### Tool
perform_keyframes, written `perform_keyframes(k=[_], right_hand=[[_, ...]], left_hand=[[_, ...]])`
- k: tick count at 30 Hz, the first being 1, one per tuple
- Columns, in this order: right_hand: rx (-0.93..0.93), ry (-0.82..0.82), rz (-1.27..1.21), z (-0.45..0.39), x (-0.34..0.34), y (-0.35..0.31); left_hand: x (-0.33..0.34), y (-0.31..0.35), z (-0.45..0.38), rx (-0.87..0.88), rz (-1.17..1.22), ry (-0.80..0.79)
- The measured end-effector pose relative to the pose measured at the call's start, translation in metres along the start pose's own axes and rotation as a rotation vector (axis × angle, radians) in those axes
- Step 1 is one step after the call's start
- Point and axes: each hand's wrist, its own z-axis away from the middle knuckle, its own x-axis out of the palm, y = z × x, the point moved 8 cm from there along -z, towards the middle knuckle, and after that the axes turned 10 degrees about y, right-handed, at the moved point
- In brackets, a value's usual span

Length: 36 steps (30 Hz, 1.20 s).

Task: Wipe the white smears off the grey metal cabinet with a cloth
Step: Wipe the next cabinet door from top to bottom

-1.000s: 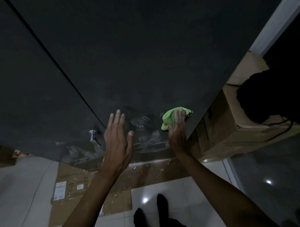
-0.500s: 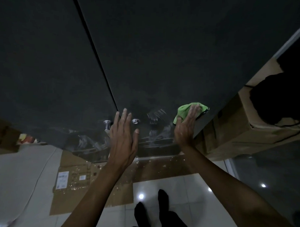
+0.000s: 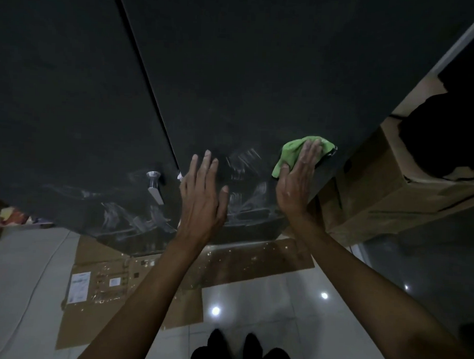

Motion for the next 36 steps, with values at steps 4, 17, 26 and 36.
perform_keyframes(k=[4,17,26,36], right_hand=[[-0.09,0.111,0.002,0.0,0.008,0.007],[-0.297,0.479,0.097,-0.003,0.031,0.025],[-0.536,0.631,0.024,-0.002,0.032,0.036],[-0.633,0.567,0.021,-0.005,0.026,0.041]], left_hand=[[0.015,0.004,-0.007,0.156,0.043,0.11],[0.05,-0.024,-0.013,0.573,-0.139,0.58],[0.072,-0.053,-0.001,0.66,-0.203,0.867],[0.055,-0.062,0.041,0.559,-0.248,0.787]])
